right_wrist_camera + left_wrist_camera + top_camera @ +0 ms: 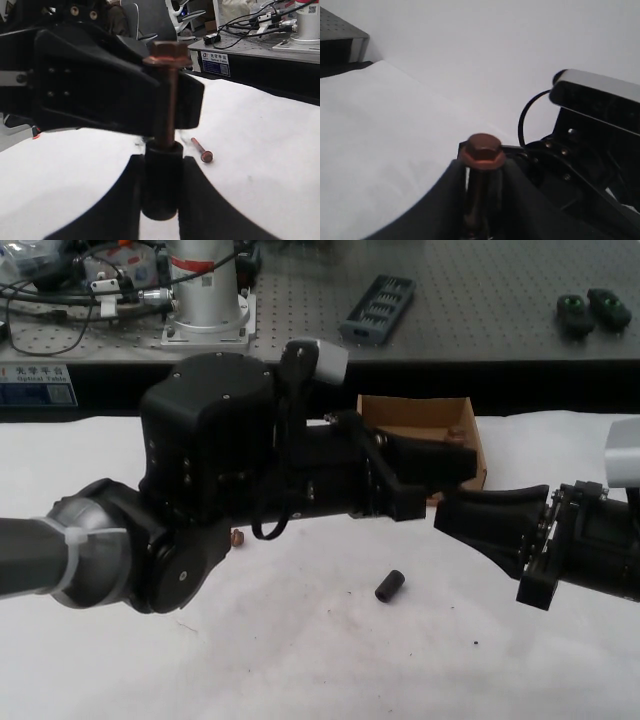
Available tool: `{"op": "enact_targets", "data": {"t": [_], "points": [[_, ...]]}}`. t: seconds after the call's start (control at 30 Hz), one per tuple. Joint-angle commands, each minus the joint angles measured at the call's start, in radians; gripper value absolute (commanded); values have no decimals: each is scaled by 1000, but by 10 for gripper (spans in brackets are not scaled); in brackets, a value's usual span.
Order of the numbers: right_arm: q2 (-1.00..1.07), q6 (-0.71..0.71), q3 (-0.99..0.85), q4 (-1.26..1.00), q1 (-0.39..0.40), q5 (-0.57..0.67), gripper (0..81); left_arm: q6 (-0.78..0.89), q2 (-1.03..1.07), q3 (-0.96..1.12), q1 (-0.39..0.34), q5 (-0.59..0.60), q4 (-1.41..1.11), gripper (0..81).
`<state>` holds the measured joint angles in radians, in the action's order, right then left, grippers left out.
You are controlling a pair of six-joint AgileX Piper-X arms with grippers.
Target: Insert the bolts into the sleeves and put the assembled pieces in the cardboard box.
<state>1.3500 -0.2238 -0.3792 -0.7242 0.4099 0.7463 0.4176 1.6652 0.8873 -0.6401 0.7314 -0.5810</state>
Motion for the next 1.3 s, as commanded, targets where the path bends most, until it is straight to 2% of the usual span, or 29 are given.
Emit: {"op": "enact_targets", "data": {"t": [0.0,0.07,0.1,0.27,0.43,0.57,0.77,0.9,1.03,1.17,1.23,1.27], "points": [[-15,-8,-8,-24,-3,1,54,-37,-1,7,12,75,-23,368],[-15,-8,-8,-22,-7,3,54,-26,-1,7,36,100,-20,454],[-15,-8,-8,-20,-10,3,54,-5,-1,7,49,122,-20,471],[-15,-6,-8,17,-54,-44,54,29,-22,7,124,211,-20,474],[12,78,-96,138,-108,-111,54,-36,-93,7,217,185,22,473],[132,146,-276,300,-131,-136,54,-244,-144,6,280,63,276,420],[389,151,-611,488,-131,-203,54,-451,-240,6,306,-114,709,330],[553,151,-883,724,-128,-259,54,-489,-311,6,306,-199,877,256],[689,151,-1129,973,-128,-321,54,-493,-375,6,306,-245,927,241],[773,200,-1303,1128,-128,-334,45,-493,-423,6,306,-257,946,241],[794,239,-1347,1167,-128,-325,3,-493,-440,6,306,-257,952,241],[797,246,-1354,1169,-124,-325,37,-493,-446,6,306,-257,955,241]]}}
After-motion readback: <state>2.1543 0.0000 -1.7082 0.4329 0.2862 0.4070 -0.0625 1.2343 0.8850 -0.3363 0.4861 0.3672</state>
